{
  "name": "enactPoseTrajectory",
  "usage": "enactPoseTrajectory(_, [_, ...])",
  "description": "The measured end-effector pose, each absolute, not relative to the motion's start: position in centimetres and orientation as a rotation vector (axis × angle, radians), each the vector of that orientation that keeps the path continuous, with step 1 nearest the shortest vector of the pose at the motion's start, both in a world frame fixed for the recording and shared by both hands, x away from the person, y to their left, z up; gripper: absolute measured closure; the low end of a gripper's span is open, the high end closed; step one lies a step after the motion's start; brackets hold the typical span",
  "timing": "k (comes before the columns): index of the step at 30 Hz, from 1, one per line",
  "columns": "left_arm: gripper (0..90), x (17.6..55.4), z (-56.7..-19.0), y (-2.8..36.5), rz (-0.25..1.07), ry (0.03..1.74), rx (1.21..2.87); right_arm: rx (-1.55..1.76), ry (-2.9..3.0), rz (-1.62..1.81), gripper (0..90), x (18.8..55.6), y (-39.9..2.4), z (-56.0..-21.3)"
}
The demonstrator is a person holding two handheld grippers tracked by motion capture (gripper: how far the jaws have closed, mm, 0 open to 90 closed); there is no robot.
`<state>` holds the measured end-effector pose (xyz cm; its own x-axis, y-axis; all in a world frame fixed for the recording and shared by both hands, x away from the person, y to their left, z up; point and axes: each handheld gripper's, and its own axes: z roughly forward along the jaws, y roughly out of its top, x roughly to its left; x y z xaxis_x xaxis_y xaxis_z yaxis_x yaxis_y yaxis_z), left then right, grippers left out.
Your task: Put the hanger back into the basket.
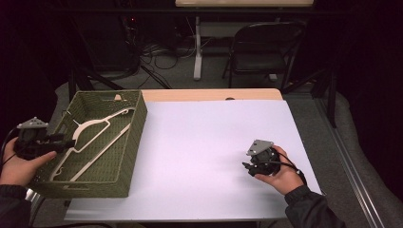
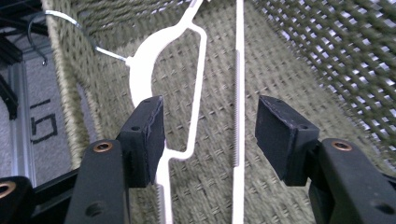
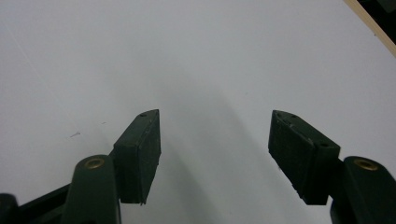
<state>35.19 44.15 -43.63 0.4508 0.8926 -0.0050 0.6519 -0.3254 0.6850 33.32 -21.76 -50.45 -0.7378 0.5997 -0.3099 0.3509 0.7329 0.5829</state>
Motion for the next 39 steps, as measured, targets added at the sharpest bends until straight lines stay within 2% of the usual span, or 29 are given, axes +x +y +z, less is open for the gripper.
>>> enactPoseTrajectory(9, [38.6,34.2,-41.0,40.8,0.46,1.192,2.042,0.723,2.433,0.723,34.2,33.2,-21.8,-50.4])
enactPoseTrajectory(21, [37.9,32.4,-39.3,31.6,0.429,0.989,2.044,0.709,2.431,0.74,34.2,32.7,-21.6,-50.1])
enactPoseTrajectory(30, [38.1,31.5,-40.0,26.4,0.388,0.899,2.036,0.695,2.416,0.769,34.2,32.0,-21.6,-49.6])
enactPoseTrajectory(39, [38.2,30.4,-42.6,22.0,0.344,0.809,2.073,0.682,2.417,0.781,34.2,31.4,-21.4,-49.7])
